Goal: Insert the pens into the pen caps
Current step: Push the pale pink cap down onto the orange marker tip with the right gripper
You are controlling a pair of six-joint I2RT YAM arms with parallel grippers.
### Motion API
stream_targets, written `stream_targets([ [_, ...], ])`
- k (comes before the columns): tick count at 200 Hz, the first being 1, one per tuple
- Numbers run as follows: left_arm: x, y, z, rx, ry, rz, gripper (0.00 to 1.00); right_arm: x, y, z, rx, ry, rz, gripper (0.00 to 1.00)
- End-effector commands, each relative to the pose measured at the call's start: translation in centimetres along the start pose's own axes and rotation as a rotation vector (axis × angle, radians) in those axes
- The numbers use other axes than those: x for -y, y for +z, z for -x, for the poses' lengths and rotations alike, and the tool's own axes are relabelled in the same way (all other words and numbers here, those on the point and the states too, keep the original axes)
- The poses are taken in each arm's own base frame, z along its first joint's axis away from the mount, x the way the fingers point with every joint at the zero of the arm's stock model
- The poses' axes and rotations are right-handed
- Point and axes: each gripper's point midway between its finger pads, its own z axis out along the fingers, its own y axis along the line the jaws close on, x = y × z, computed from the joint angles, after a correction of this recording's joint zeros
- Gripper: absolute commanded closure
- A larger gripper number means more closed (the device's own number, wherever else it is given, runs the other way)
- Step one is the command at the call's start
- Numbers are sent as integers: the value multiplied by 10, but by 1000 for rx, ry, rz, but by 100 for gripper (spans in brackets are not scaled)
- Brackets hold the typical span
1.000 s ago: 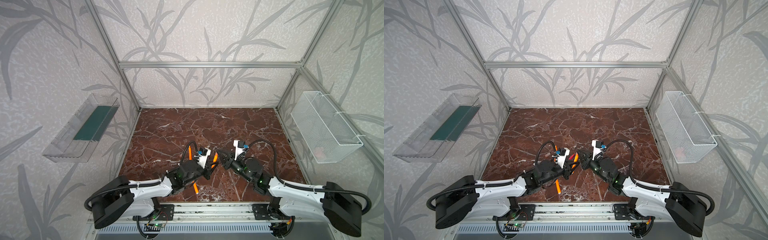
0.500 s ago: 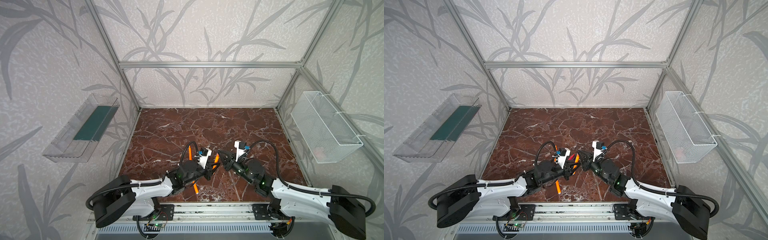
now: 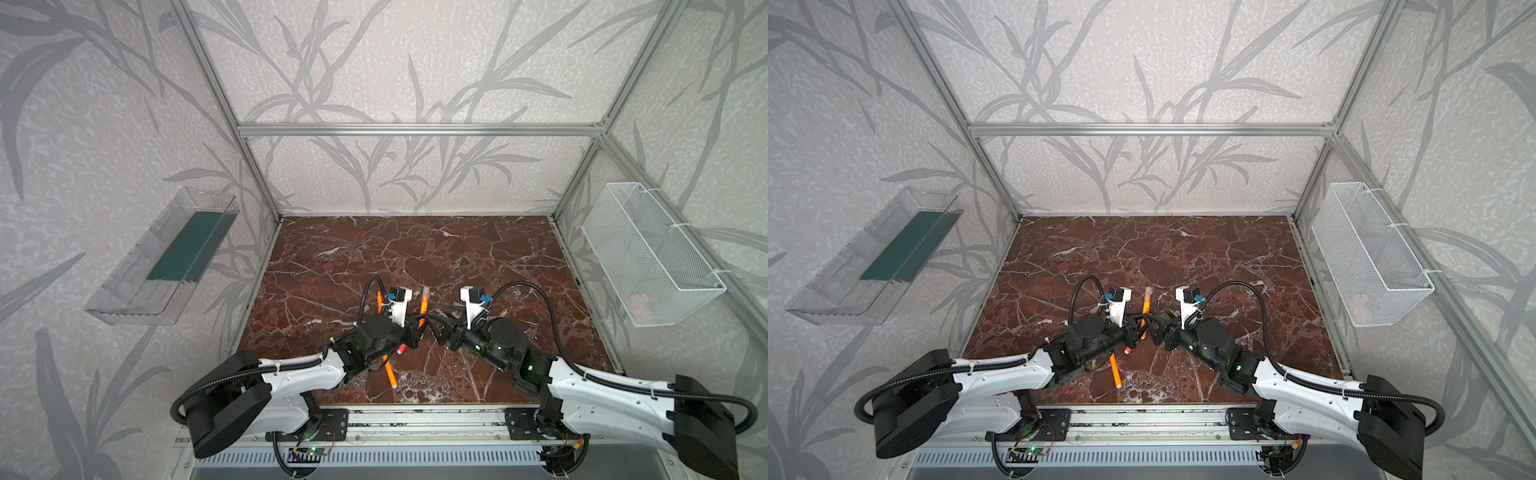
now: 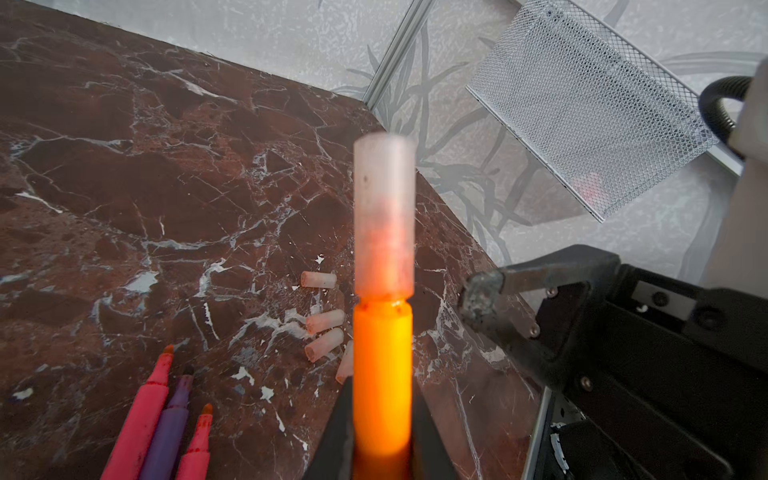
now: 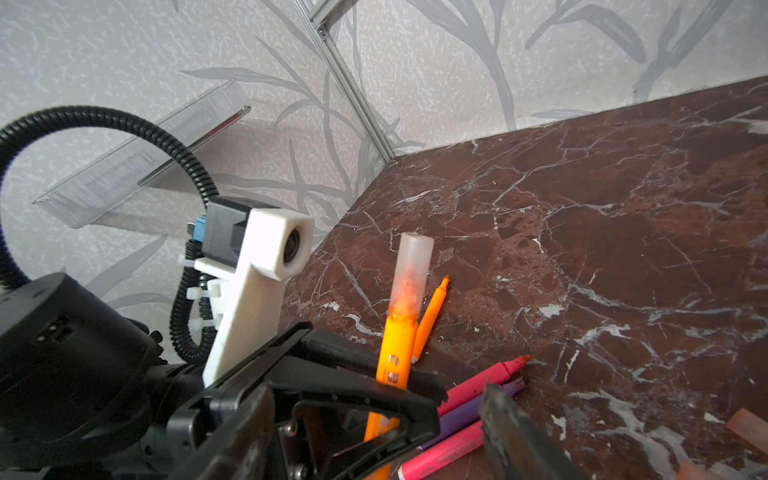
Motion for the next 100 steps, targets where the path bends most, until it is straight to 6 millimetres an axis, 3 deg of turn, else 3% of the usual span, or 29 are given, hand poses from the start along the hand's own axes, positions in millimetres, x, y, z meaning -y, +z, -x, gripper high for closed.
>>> stream_targets([
  [1, 3, -3, 14, 40, -20, 9, 100, -7, -5, 16, 34, -19, 2, 18],
  [58, 15, -3, 11, 19, 39, -60, 100, 7, -17, 46, 117, -26, -125, 15],
  [100, 26, -6, 11, 21, 60, -124, 100, -6, -3, 52, 66, -50, -115, 23],
])
